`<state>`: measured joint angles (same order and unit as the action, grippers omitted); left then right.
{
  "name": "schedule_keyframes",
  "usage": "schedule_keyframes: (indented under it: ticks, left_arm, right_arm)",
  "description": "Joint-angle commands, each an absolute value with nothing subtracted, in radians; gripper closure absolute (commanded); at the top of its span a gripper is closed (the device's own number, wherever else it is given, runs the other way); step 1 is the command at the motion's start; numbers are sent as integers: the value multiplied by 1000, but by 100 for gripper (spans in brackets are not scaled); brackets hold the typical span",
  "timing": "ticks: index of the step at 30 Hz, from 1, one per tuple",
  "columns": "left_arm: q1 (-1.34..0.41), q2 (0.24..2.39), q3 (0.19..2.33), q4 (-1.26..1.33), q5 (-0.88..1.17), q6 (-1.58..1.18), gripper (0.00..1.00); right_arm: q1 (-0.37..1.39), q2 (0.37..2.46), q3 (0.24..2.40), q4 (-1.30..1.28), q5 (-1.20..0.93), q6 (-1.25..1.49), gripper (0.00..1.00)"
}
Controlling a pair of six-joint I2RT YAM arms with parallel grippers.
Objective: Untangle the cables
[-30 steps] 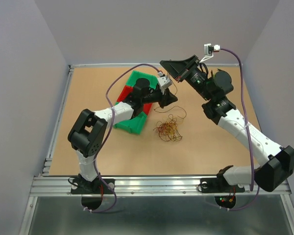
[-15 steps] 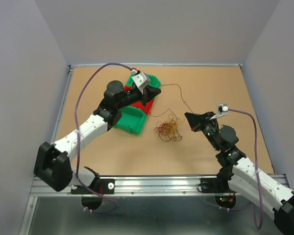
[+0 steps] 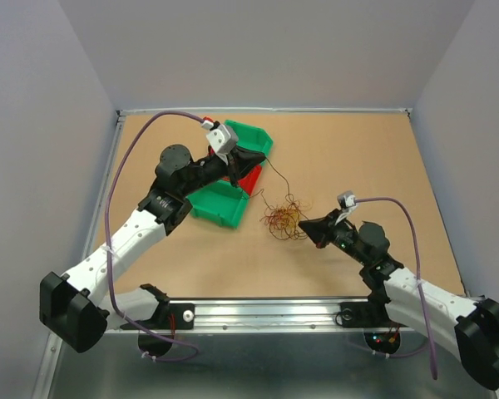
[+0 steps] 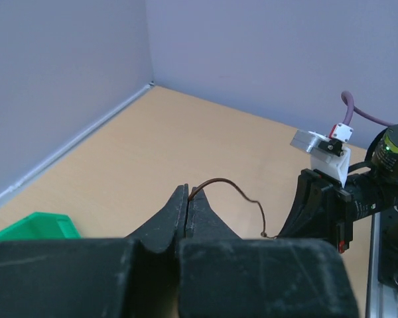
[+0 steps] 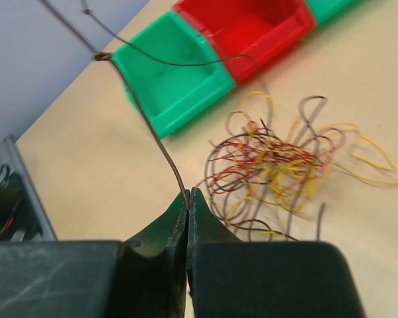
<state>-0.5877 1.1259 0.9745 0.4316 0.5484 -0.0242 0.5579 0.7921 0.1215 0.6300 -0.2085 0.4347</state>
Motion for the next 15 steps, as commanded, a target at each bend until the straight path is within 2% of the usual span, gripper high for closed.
schedule_keyframes:
  ticks: [1,5,15]
  left_arm:
    - [-589,1138,1011,417,604,-54,100]
    - [-588,1157,1019,408,641,-58,100]
    - [-591,1146,1035,371,669,-54,100]
  right_arm:
    - [563,871,118,863,-460,328,100]
    - [564,994,139,986,-459,284,99]
    - [606,1426,475,997,-411,132,99]
